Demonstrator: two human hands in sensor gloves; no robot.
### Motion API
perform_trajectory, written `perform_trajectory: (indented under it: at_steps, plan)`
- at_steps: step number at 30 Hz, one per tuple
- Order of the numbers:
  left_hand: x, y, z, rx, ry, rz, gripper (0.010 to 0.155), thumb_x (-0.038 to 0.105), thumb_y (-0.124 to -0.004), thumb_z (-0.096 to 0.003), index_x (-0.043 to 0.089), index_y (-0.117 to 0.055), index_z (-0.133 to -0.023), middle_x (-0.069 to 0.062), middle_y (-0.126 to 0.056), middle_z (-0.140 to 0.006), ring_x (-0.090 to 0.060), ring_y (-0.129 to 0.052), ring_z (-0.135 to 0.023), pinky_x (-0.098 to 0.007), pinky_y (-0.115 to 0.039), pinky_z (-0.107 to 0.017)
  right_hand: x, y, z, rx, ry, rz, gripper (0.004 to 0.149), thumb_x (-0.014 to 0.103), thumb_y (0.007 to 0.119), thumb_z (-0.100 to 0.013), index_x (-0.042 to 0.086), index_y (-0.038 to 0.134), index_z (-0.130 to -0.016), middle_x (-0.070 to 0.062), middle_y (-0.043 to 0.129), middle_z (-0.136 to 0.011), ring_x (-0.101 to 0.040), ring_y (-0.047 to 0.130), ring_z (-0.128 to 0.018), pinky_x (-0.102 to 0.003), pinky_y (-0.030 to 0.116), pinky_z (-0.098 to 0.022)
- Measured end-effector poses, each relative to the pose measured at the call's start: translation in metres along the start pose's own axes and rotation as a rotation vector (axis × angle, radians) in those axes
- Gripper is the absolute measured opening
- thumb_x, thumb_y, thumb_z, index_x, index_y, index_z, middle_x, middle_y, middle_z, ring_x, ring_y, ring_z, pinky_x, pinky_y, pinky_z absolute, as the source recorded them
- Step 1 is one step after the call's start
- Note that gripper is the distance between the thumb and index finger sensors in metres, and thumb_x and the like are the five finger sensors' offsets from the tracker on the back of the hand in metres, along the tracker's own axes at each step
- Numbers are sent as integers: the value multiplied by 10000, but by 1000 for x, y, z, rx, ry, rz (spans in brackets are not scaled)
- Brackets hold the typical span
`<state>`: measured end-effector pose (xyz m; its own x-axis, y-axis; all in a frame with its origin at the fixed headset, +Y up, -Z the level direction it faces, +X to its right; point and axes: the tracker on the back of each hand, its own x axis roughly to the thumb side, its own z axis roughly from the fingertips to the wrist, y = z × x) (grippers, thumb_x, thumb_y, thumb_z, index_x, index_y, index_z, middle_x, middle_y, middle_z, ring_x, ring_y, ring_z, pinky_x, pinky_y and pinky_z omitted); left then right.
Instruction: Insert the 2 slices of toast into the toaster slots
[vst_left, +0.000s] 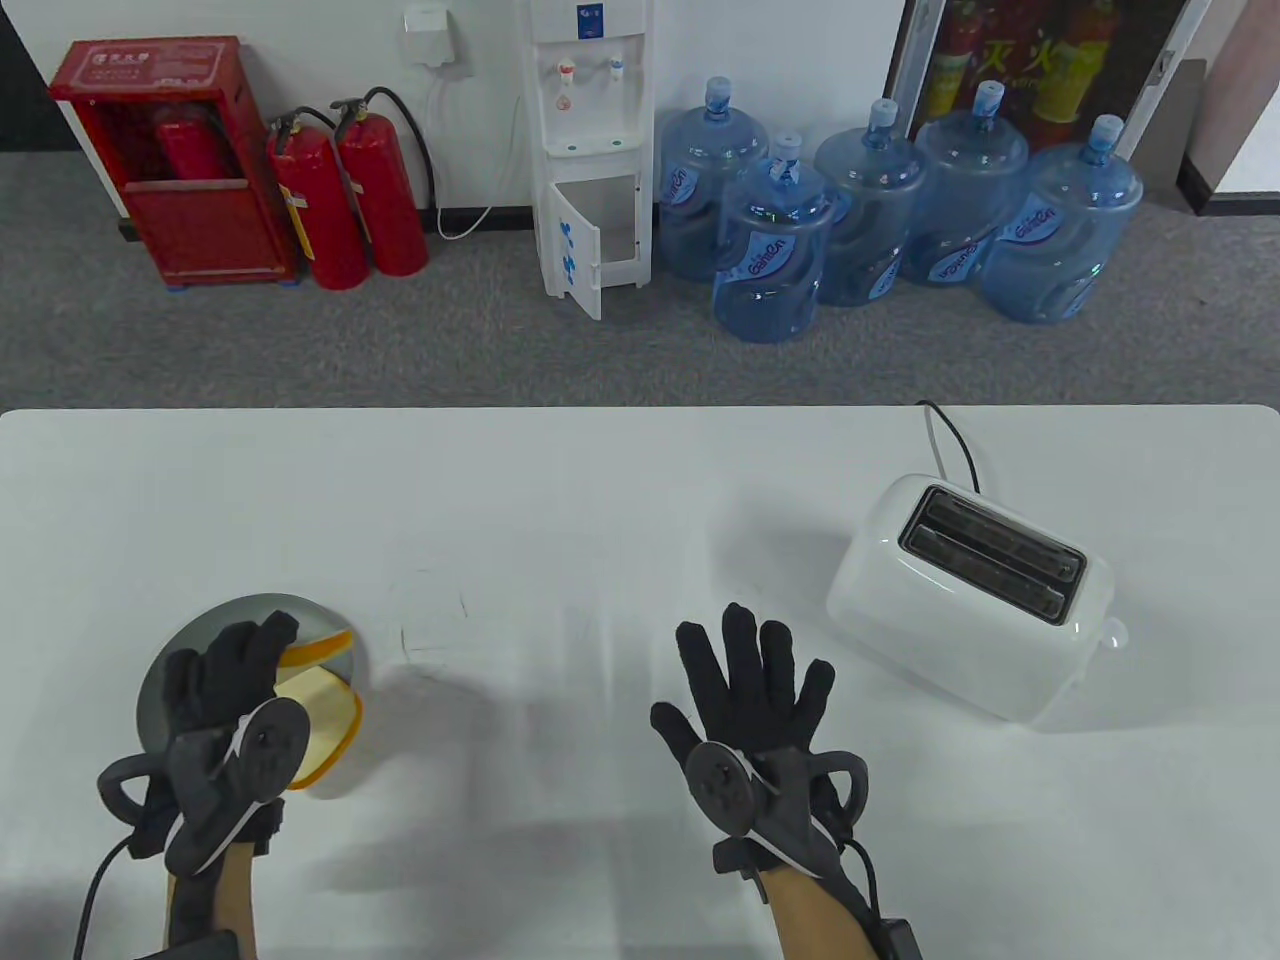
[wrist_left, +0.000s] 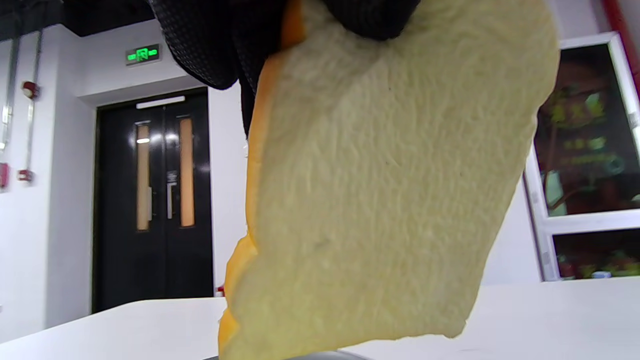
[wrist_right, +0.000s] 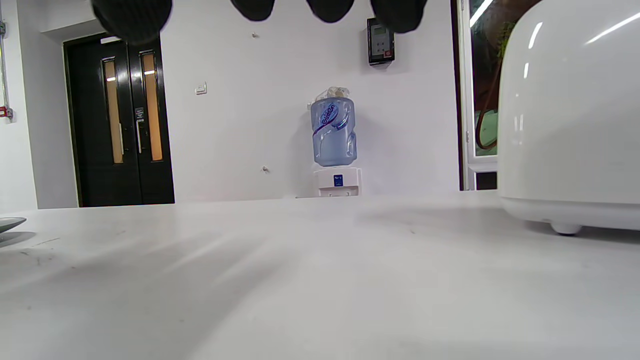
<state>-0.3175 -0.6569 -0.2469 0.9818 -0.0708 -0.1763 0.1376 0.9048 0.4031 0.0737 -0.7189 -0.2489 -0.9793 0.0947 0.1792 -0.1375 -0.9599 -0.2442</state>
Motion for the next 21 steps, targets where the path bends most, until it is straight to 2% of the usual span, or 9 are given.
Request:
perform_trajectory:
  at_steps: [7, 13, 16, 21]
  plan:
    - [43, 8, 6, 22, -139, 91, 456, 254, -664, -535, 450, -737, -940, 85, -844, -974, -163, -1049, -777, -466, -730, -766, 5, -2, 2, -3, -21, -6, 749, 659, 501, -682, 293, 216, -1270, -179, 159, -1330, -522, 294, -1178, -795, 279, -722]
    - [60, 13, 14, 13, -215, 186, 460, 257, -660, -537, 444, -731, -952, 84, -845, -973, -160, -1051, -766, -467, -732, -765, 9, -2, 4, -7, -44, -21, 747, 659, 501, -681, 300, 211, -1268, -174, 155, -1331, -535, 311, -1176, -785, 305, -740]
    - [65, 14, 20, 3, -256, 210, 460, 257, -659, -537, 440, -731, -954, 82, -845, -972, -161, -1051, -766, -470, -731, -764, 11, -3, 6, -19, -66, -39, 747, 659, 504, -678, 309, 203, -1264, -172, 161, -1332, -522, 347, -1179, -760, 367, -769]
    - [71, 14, 27, -24, -302, 253, 461, 260, -657, -539, 440, -727, -958, 82, -843, -973, -162, -1048, -769, -471, -731, -764, 18, -7, 10, -122, -131, -72, 745, 654, 529, -662, 315, 225, -1252, -173, 241, -1324, -470, 495, -1164, -692, 503, -793]
